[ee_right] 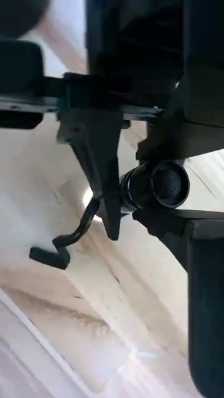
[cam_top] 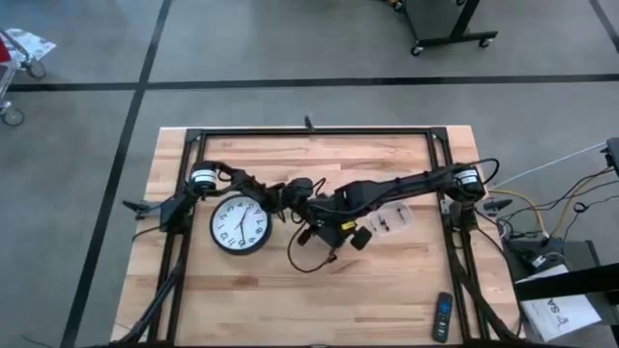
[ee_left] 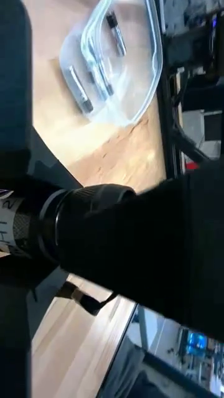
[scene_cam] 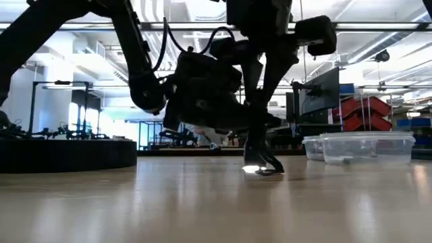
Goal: Insert battery
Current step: Close the black battery compartment
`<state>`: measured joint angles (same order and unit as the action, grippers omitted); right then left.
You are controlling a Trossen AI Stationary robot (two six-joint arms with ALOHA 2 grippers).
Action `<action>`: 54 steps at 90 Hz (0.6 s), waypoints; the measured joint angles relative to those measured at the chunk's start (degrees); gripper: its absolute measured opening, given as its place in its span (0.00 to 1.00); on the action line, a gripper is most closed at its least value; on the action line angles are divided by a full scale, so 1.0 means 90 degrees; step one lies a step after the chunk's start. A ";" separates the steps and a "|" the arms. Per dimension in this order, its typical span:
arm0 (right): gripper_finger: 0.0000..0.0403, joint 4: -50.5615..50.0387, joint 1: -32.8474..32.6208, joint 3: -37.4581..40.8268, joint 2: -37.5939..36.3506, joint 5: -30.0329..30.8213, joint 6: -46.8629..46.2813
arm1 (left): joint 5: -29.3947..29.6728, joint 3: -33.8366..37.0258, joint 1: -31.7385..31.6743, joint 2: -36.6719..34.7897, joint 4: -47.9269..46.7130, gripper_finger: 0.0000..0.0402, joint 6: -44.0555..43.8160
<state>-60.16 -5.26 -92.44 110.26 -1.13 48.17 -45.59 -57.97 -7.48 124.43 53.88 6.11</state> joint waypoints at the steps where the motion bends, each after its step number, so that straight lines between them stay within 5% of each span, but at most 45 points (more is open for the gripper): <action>1: 0.19 0.0013 -0.0001 0.0000 0.0000 0.0014 0.0045 | -0.0018 0.0010 -0.0003 -0.0013 -0.0005 0.24 0.0000; 27: 0.18 0.0290 -0.0208 0.0007 -0.0106 0.0435 0.0738 | -0.0481 0.0149 -0.0010 -0.0333 -0.0309 0.24 0.0046; 54: 0.28 0.0272 -0.0159 0.0024 -0.0165 0.0062 -0.2102 | -0.0006 0.0143 -0.0003 -0.0408 -0.0918 0.24 0.0756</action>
<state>-57.72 -6.69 -92.23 108.77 -0.57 29.25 -45.65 -56.68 -7.51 120.77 45.62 12.91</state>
